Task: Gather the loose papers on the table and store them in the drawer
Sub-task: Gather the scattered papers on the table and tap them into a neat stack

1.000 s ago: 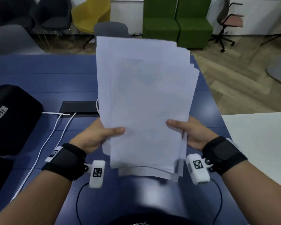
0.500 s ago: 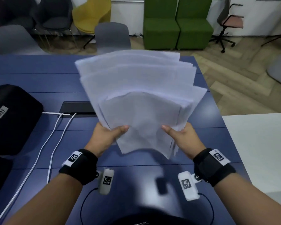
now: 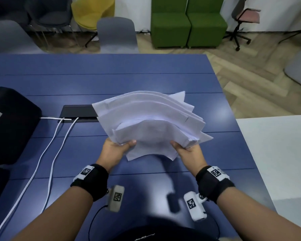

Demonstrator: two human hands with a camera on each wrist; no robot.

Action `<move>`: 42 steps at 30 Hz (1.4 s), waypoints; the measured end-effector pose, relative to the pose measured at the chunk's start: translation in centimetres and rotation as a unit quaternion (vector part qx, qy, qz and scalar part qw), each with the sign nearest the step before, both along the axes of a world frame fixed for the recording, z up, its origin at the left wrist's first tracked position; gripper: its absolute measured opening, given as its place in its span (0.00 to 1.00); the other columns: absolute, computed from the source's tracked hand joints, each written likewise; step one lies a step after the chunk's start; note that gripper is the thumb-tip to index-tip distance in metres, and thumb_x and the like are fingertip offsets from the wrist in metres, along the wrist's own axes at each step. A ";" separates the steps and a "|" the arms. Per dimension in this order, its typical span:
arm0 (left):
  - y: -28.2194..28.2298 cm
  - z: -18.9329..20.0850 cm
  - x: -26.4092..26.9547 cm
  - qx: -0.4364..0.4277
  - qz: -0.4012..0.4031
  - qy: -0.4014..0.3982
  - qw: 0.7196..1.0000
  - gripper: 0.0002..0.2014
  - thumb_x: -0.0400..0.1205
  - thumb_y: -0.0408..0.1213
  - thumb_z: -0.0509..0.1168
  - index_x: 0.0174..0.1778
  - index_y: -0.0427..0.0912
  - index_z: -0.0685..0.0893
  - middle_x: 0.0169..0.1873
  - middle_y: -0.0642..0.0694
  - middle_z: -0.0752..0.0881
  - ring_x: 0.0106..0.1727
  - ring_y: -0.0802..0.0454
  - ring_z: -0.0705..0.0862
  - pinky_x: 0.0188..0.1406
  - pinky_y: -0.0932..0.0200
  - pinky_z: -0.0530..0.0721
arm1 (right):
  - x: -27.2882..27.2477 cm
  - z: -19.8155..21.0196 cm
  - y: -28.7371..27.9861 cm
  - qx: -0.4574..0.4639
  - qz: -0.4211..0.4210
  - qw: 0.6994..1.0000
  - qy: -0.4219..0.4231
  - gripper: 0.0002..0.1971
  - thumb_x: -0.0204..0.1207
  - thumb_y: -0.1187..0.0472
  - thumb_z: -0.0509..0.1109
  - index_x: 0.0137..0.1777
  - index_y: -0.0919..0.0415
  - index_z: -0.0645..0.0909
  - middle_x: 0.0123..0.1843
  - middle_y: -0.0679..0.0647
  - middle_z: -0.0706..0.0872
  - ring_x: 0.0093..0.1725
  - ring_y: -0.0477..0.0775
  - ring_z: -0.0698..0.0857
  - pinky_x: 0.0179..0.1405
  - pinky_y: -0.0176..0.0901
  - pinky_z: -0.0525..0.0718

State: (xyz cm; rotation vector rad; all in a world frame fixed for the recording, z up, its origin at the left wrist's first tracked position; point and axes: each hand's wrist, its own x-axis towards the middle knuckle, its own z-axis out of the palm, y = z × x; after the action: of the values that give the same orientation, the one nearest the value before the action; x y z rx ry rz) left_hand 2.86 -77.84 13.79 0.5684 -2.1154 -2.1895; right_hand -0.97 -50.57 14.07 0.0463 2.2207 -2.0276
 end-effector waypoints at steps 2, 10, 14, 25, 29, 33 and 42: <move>-1.0 -0.1 0.3 -0.005 -0.038 -0.003 0.999 0.24 0.77 0.20 0.80 0.69 0.37 0.88 0.60 0.43 0.95 0.63 0.48 0.93 0.62 0.53 0.93 | -0.1 0.0 0.8 -0.009 0.007 1.000 0.002 0.13 0.78 0.73 0.80 0.60 0.60 0.90 0.56 0.53 0.96 0.58 0.49 0.94 0.60 0.39 0.90; 0.2 2.6 2.0 -0.003 -0.116 -0.067 0.991 0.21 0.85 0.23 0.72 0.29 0.49 0.91 0.37 0.75 0.91 0.28 0.78 0.86 0.40 0.75 0.84 | -1.3 -2.5 2.2 -0.018 0.128 0.983 -0.133 0.31 0.82 0.65 0.74 0.82 0.44 0.72 0.64 0.50 0.93 0.66 0.62 0.90 0.68 0.58 0.87; -1.9 -0.5 0.2 0.079 -0.129 -0.153 0.976 0.15 0.68 0.47 0.87 0.27 0.52 0.85 0.19 0.57 0.86 0.19 0.63 0.82 0.27 0.64 0.83 | -2.5 -2.5 2.0 0.006 0.106 0.985 -0.136 0.08 0.76 0.62 0.70 0.50 0.66 0.86 0.40 0.49 0.90 0.40 0.48 0.89 0.43 0.36 0.87; -1.4 -0.3 0.5 -0.038 -0.060 -0.022 0.997 0.14 0.82 0.33 0.80 0.63 0.48 0.92 0.57 0.54 0.97 0.60 0.54 0.95 0.56 0.57 0.92 | -1.9 -1.9 0.4 0.075 0.108 0.991 -0.037 0.12 0.79 0.61 0.82 0.58 0.45 0.88 0.56 0.40 0.93 0.54 0.31 0.90 0.62 0.39 0.86; -0.7 0.4 0.2 -0.031 -0.033 -0.022 0.999 0.11 0.83 0.27 0.77 0.59 0.44 0.92 0.49 0.59 0.97 0.50 0.63 0.95 0.45 0.66 0.90 | -2.1 -0.9 -0.5 0.042 0.057 0.997 -0.025 0.13 0.77 0.50 0.82 0.60 0.48 0.89 0.58 0.52 0.96 0.63 0.57 0.93 0.69 0.57 0.89; -0.2 0.5 0.3 -0.030 -0.009 0.012 0.999 0.14 0.81 0.28 0.80 0.58 0.48 0.92 0.53 0.57 0.97 0.55 0.60 0.95 0.54 0.60 0.92 | -1.6 -0.9 -0.3 0.039 0.038 0.998 -0.018 0.09 0.79 0.57 0.82 0.56 0.45 0.91 0.55 0.51 0.97 0.61 0.55 0.94 0.68 0.52 0.89; -0.1 1.5 0.3 0.002 0.010 0.068 0.998 0.24 0.75 0.27 0.84 0.67 0.36 0.90 0.59 0.43 0.96 0.64 0.47 0.94 0.61 0.59 0.91 | -1.7 0.3 0.4 -0.004 0.087 0.996 0.002 0.19 0.72 0.71 0.86 0.63 0.62 0.91 0.59 0.52 0.96 0.59 0.46 0.94 0.59 0.33 0.88</move>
State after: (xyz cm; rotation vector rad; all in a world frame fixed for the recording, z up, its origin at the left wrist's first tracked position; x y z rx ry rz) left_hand 3.19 -77.91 15.33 0.4268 -2.0301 -2.1549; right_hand -2.64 -50.12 14.40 -0.1474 2.1354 -1.9452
